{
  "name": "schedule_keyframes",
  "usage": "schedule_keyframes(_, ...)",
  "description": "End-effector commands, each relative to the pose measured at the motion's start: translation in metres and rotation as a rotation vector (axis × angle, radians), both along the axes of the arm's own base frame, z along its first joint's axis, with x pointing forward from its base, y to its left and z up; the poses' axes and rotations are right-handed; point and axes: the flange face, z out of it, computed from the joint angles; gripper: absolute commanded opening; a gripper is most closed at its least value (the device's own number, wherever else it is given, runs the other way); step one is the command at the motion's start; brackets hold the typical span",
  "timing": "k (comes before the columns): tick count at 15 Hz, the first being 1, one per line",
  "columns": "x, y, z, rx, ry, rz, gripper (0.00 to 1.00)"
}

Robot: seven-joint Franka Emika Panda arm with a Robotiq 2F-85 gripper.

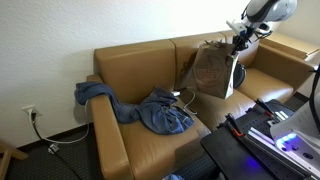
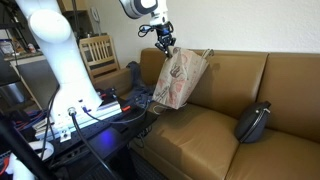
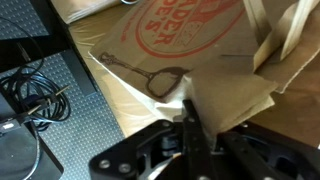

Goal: Move the bag to the right and place the blue cloth inside it

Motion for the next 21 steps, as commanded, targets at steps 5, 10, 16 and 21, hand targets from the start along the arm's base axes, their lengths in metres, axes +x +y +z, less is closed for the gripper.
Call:
schedule_keyframes(5, 0.031, -0.059, -0.065, -0.225, -0.056, -0.284, 0.0)
schedule_keyframes(10, 0.043, -0.059, -0.097, -0.238, -0.078, -0.471, 0.0)
schedule_keyframes(16, 0.042, -0.043, -0.14, -0.188, -0.011, -0.554, 0.0)
schedule_keyframes(21, 0.04, -0.033, -0.119, -0.073, 0.018, -0.51, 0.47)
